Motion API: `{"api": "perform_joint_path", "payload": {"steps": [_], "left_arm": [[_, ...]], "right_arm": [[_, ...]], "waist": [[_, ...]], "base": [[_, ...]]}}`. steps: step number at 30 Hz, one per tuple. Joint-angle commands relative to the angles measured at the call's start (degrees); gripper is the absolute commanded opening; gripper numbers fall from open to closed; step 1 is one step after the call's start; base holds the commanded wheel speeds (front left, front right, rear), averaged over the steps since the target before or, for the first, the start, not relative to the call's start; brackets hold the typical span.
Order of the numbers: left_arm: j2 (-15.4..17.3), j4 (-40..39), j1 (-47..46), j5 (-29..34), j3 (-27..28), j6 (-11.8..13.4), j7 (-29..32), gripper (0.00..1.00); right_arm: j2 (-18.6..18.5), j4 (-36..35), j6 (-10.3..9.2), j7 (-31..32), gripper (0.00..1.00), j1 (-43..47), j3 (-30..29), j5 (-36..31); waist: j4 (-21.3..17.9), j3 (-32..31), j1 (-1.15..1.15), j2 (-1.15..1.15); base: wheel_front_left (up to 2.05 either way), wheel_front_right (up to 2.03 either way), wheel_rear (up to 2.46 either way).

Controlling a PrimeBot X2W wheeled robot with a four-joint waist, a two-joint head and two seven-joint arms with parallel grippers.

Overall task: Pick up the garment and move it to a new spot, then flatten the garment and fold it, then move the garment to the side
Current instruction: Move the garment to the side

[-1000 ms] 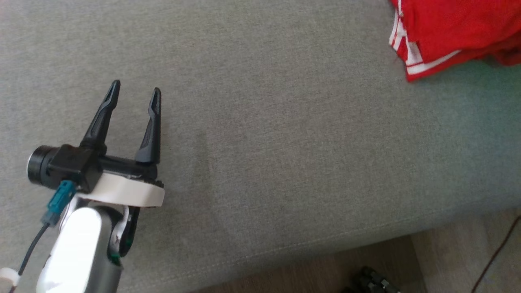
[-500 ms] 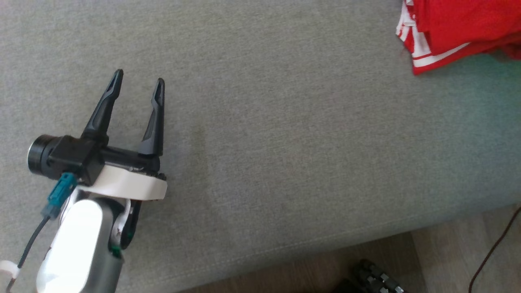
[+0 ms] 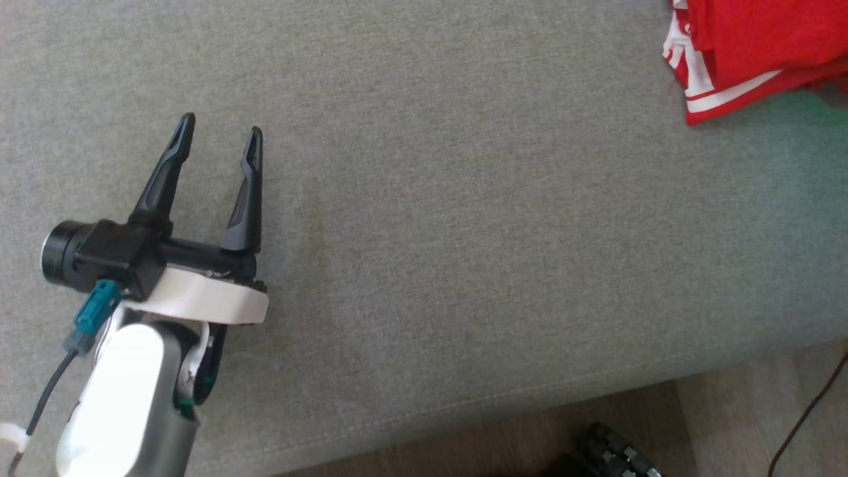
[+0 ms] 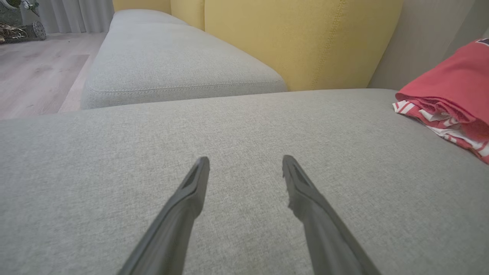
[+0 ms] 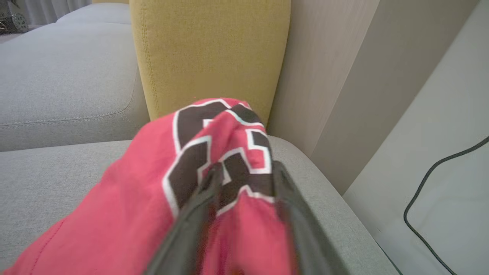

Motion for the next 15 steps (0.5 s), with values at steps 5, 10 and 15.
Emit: {"api": "perform_joint_path", "payload": {"steps": [5,10,15], "left_arm": [[1.24,-1.22,-1.44,-0.59,1.70,0.48,-0.65,1.00],[1.02,-0.40,-0.89,-0.97,1.56,0.66,-1.00,1.00],[0.25,0.80,0.72,-1.65,1.85,1.48,-1.49,1.00]], "right_arm": [[0.06,-2.31,0.37,-1.15,1.00,1.44,0.96,-0.84],[2.45,-6.80,0.37,-2.46,1.00,5.83,0.19,-2.03],[7.38,-15.29,0.37,-3.03,1.00,13.34,0.19,-3.63]], "waist": [[-0.46,-1.31,0.00,0.00],[-0.15,-3.52,0.00,0.00],[0.83,-7.08,0.00,0.00]], "base": [[0.00,0.00,0.00],[0.00,0.00,0.00],[0.00,0.00,0.00]]}}
